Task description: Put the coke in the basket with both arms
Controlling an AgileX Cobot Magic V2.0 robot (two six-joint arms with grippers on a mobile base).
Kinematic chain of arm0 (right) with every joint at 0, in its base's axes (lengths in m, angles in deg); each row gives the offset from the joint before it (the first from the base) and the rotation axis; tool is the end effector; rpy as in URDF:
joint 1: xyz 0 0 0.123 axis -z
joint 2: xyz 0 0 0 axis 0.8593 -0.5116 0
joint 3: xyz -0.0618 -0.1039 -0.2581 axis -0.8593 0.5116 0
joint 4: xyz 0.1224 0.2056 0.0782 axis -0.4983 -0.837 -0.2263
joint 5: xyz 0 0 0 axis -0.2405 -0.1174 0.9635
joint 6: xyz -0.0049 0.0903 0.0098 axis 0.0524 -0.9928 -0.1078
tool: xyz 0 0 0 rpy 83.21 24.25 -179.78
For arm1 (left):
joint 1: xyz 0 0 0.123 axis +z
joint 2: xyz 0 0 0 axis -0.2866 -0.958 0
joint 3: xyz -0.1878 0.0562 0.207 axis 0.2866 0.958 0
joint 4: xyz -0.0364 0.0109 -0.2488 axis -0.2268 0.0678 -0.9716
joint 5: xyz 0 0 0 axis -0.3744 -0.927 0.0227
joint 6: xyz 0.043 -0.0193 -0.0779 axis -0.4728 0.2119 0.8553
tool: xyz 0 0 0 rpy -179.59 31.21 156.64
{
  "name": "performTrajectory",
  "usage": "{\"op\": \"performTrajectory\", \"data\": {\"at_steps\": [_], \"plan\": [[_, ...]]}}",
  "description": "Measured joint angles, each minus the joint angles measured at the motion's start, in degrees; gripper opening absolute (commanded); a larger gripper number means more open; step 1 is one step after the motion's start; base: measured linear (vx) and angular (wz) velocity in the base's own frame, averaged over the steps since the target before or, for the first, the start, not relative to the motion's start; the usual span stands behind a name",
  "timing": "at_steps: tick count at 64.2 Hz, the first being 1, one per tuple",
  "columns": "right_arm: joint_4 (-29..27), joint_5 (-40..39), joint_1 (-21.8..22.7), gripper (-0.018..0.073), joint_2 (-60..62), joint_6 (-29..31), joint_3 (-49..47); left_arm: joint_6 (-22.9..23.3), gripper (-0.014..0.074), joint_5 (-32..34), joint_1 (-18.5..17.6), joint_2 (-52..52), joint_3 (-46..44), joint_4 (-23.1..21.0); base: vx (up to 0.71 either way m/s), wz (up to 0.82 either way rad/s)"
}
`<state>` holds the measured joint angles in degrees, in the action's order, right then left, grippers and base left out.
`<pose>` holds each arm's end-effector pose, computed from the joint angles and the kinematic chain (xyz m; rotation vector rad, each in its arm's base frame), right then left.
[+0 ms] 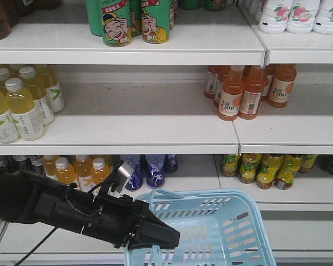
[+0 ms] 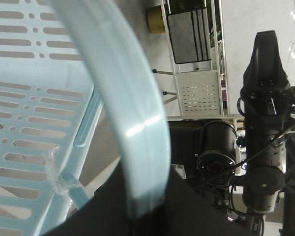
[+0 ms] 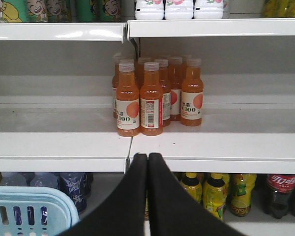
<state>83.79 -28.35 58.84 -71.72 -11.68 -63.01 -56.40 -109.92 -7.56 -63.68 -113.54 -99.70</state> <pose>0.0563 0.0000 0.1958 -0.0118 1.5927 -0.0068 0.2324 -0.1948 0.1737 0.2663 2.5142 -1.8543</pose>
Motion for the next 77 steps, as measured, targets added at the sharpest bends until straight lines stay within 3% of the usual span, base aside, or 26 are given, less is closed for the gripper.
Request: {"op": "performTrajectory", "data": {"at_steps": [77], "plan": [[0.0,0.0,0.0,-0.0010,0.0,0.0,0.0,0.1,-0.0006,0.3,0.0,0.0,0.0,0.1,-0.09,-0.38]]}}
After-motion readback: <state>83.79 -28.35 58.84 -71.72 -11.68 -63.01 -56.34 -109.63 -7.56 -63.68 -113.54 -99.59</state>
